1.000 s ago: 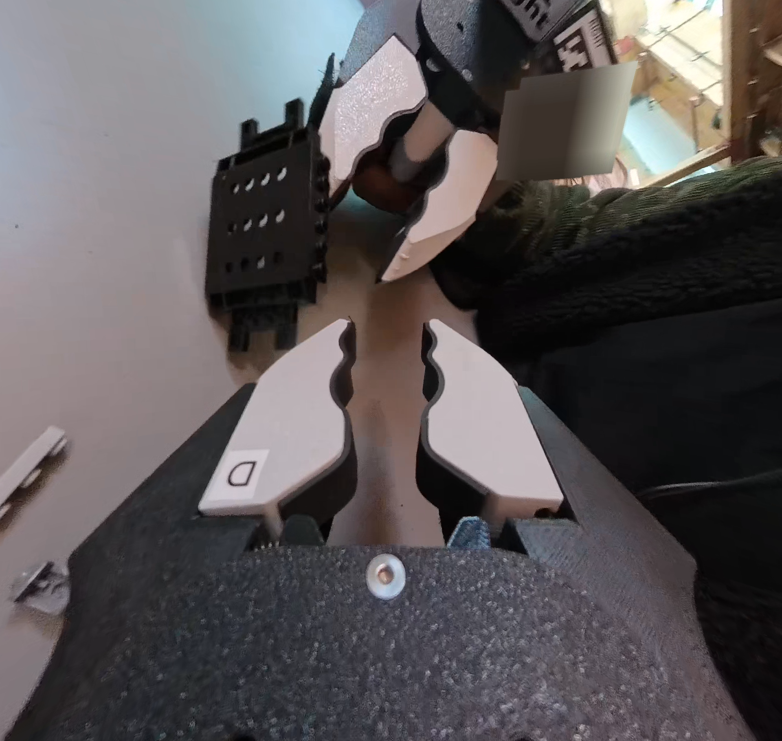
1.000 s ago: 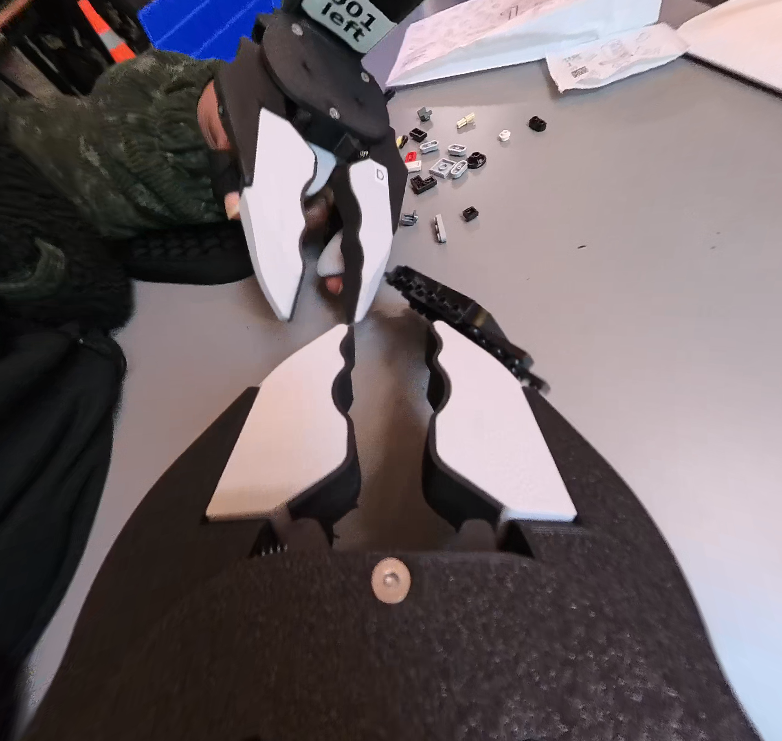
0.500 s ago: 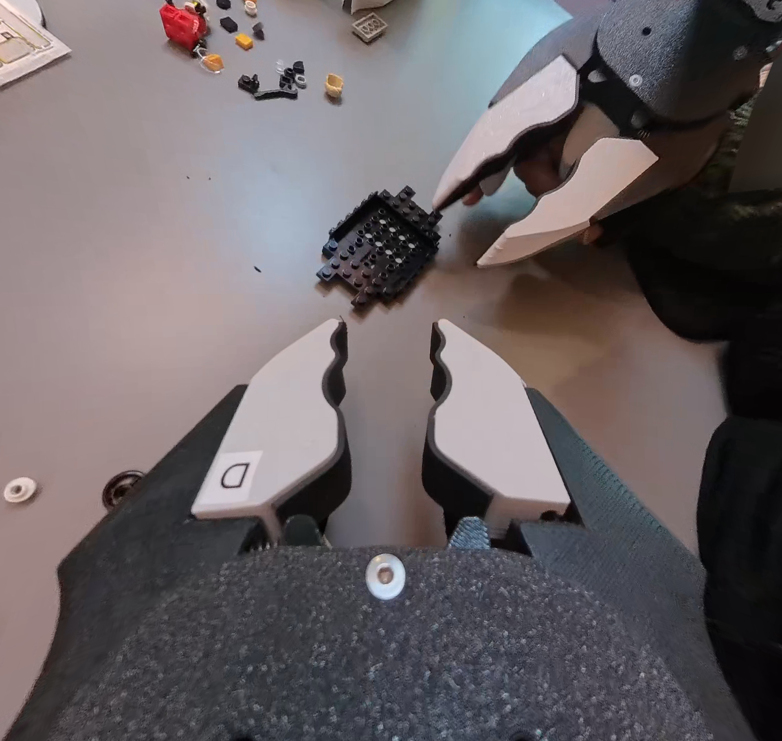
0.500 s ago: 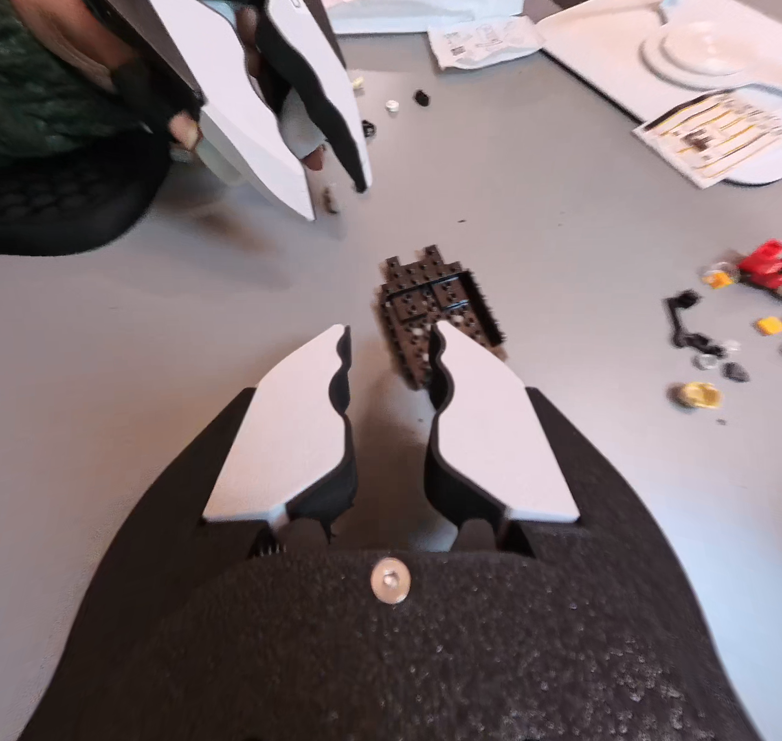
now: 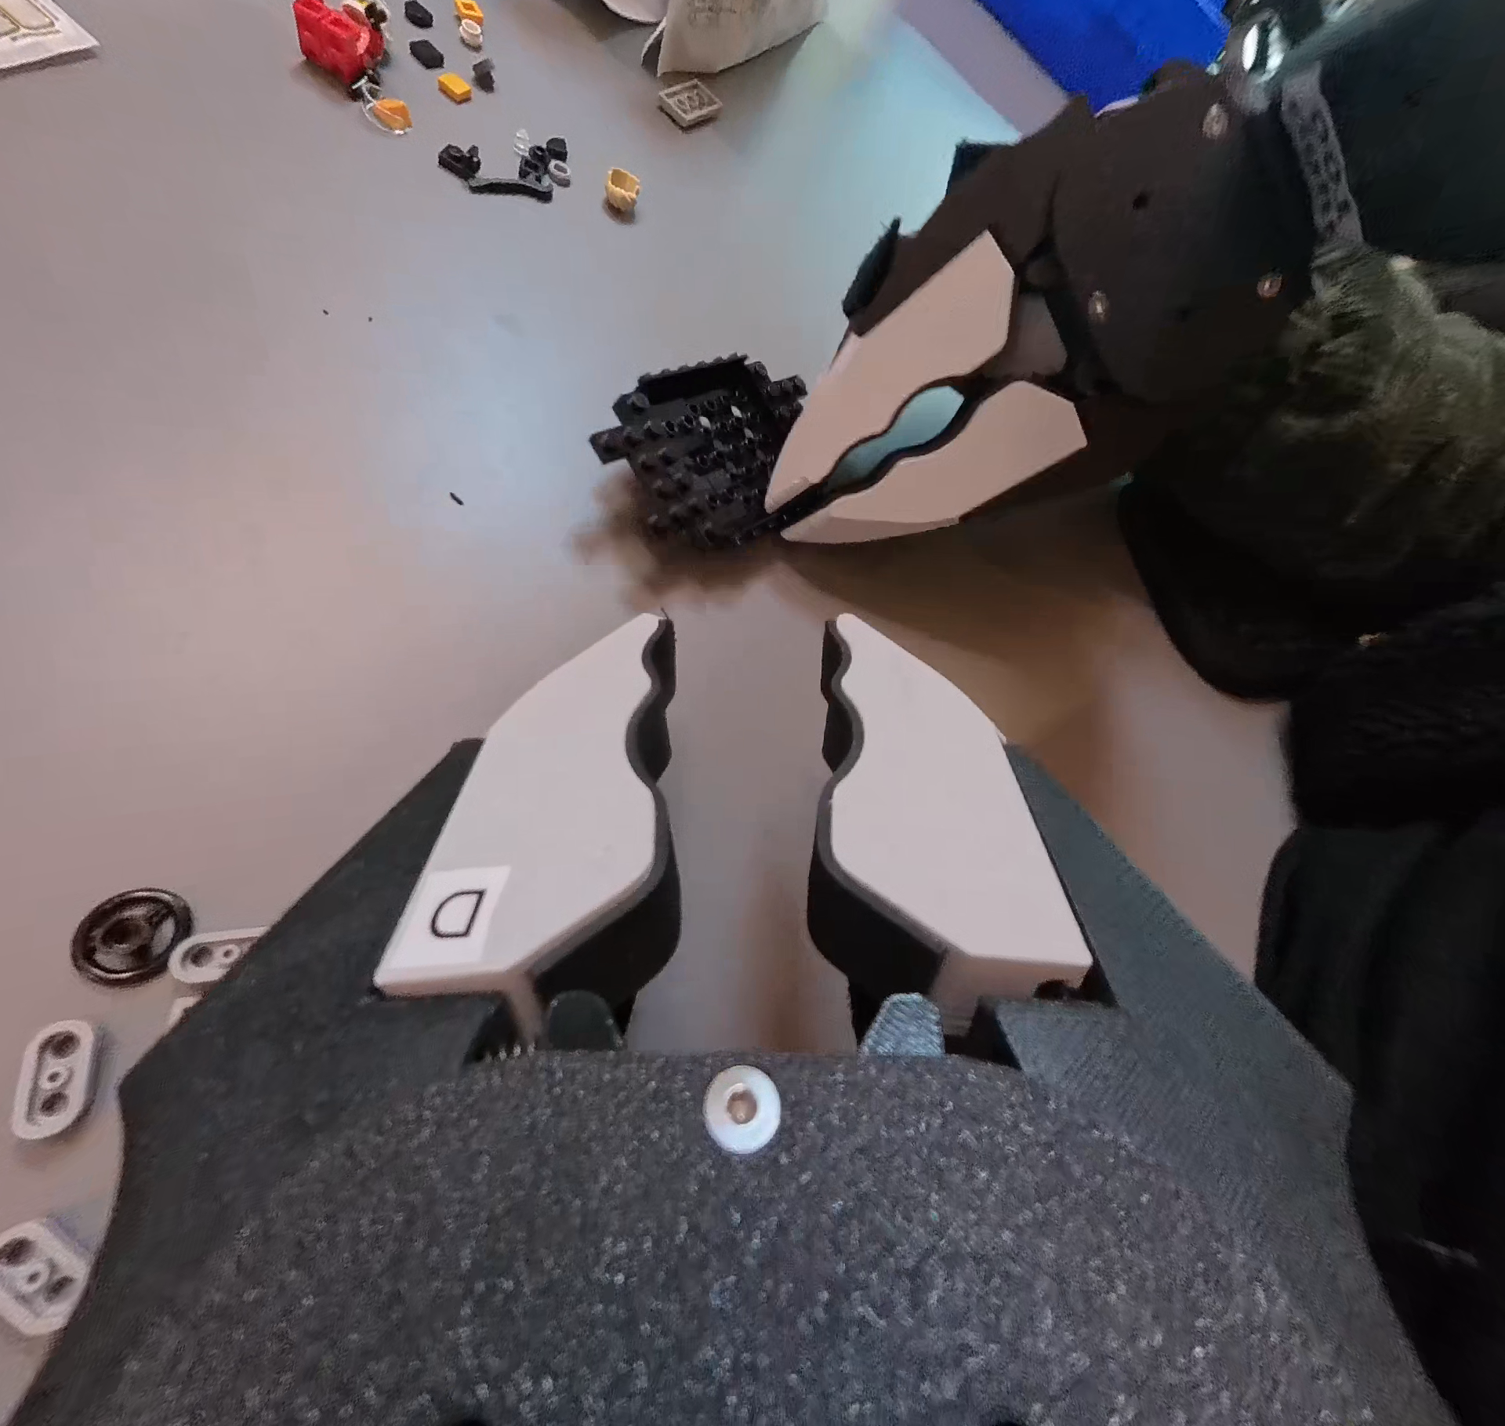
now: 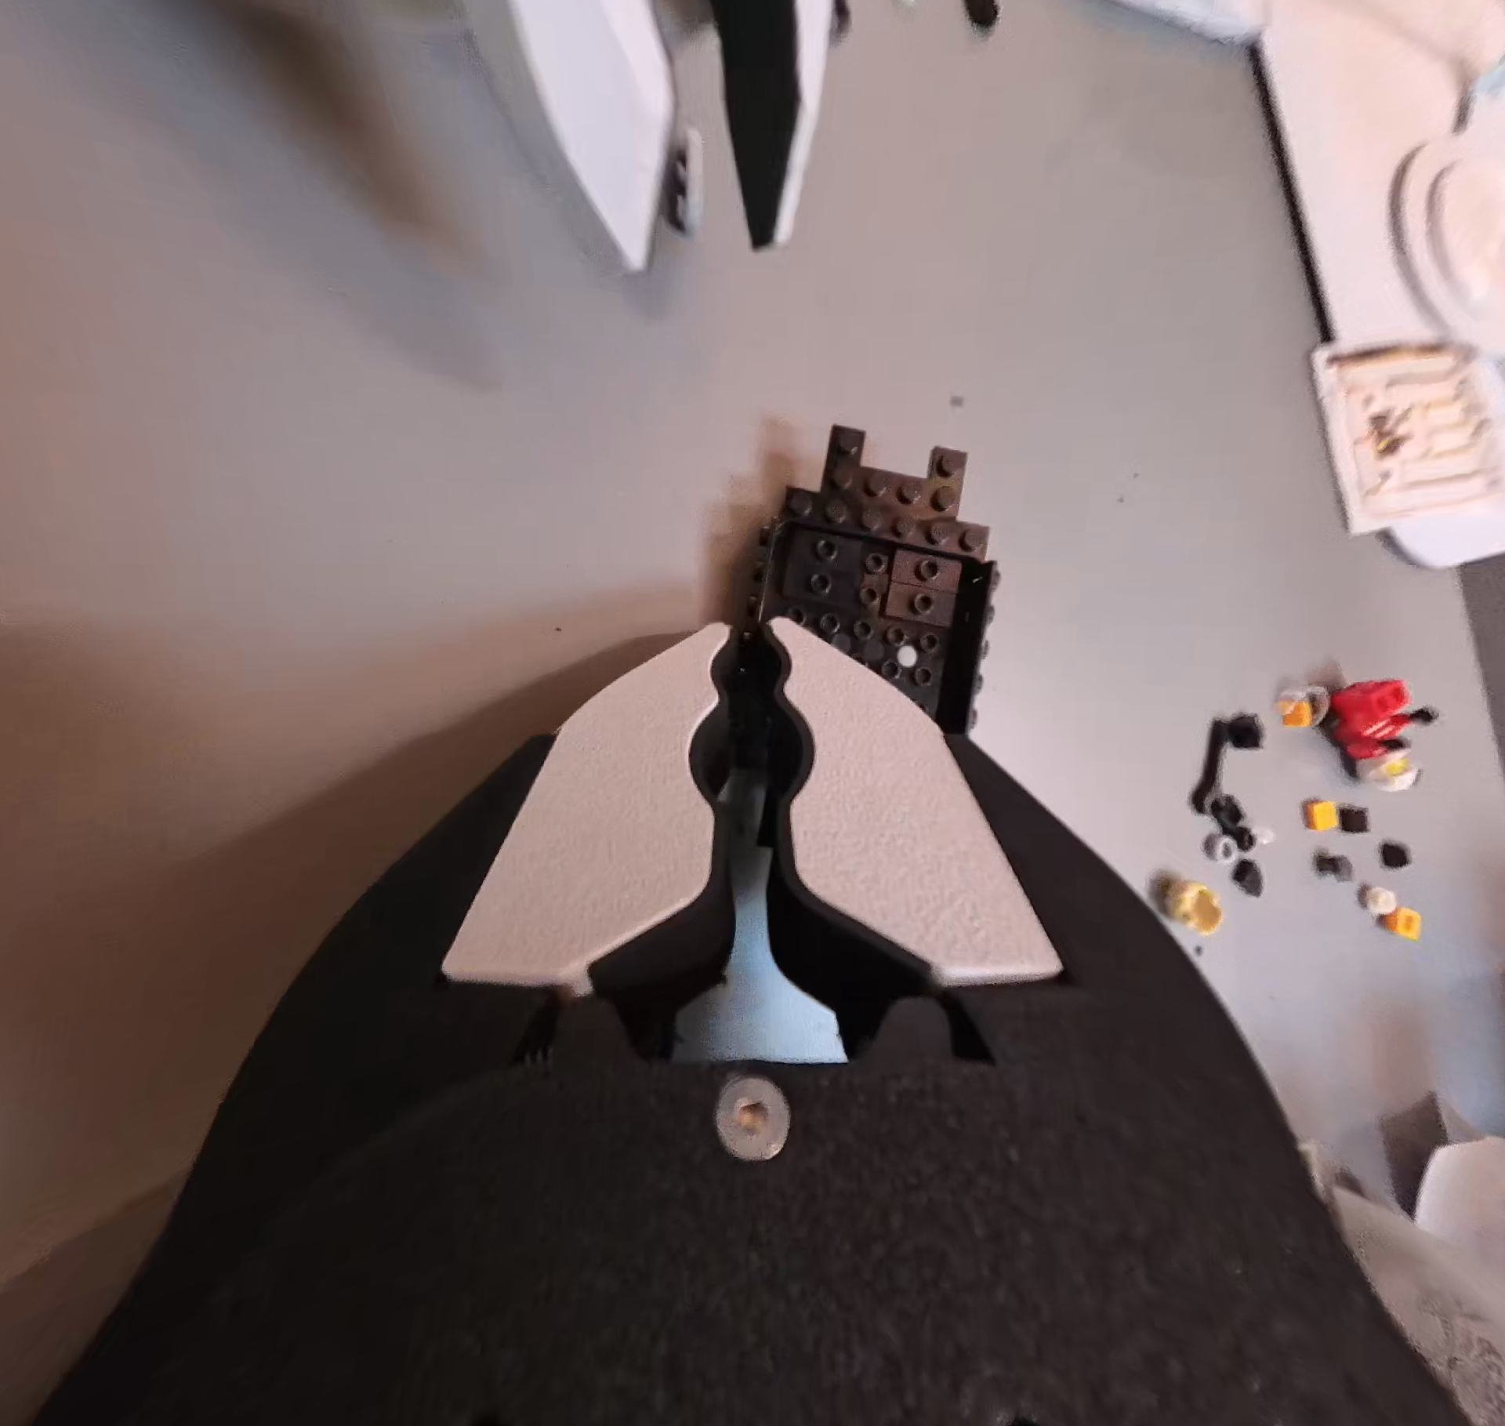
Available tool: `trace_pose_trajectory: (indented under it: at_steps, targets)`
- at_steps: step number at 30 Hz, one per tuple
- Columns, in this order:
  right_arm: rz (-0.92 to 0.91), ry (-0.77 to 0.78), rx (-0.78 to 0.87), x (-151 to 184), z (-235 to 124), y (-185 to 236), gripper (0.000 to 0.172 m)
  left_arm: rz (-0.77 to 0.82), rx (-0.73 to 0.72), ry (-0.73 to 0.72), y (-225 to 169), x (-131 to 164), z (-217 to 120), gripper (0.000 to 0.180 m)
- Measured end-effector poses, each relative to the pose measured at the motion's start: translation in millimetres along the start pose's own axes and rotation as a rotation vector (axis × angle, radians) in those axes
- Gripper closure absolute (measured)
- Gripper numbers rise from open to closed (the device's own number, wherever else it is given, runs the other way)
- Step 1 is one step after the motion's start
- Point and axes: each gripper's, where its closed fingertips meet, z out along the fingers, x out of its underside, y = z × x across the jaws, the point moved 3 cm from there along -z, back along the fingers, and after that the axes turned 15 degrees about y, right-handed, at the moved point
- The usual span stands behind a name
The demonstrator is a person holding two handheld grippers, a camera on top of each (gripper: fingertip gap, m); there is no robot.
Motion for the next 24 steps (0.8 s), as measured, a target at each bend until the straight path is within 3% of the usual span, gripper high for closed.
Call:
trace_pose_trajectory:
  at_steps: [5,9,13,17,20,24]
  targets:
    - [-0.118,-0.197,0.135,-18,-29,9,0.169,-0.096,0.162,-0.126,-7,-10,-11,0.144]
    - [-0.275,-0.259,0.249,-32,-42,23,0.169,-0.19,0.327,-0.217,-10,-17,-22,0.143]
    - [-0.438,-0.252,0.365,-45,-46,40,0.169,-0.193,0.438,-0.192,-21,-15,-21,0.145]
    - [-0.568,-0.229,0.426,-48,-43,54,0.169,-0.125,0.543,-0.134,-42,-11,-16,0.165]
    - [-0.541,-0.244,0.415,-47,-41,53,0.168,-0.12,0.451,-0.122,-35,-10,-14,0.17]
    - [-0.294,-0.327,0.302,-51,-49,38,0.158,-0.171,0.444,-0.169,-26,-13,-19,0.171]
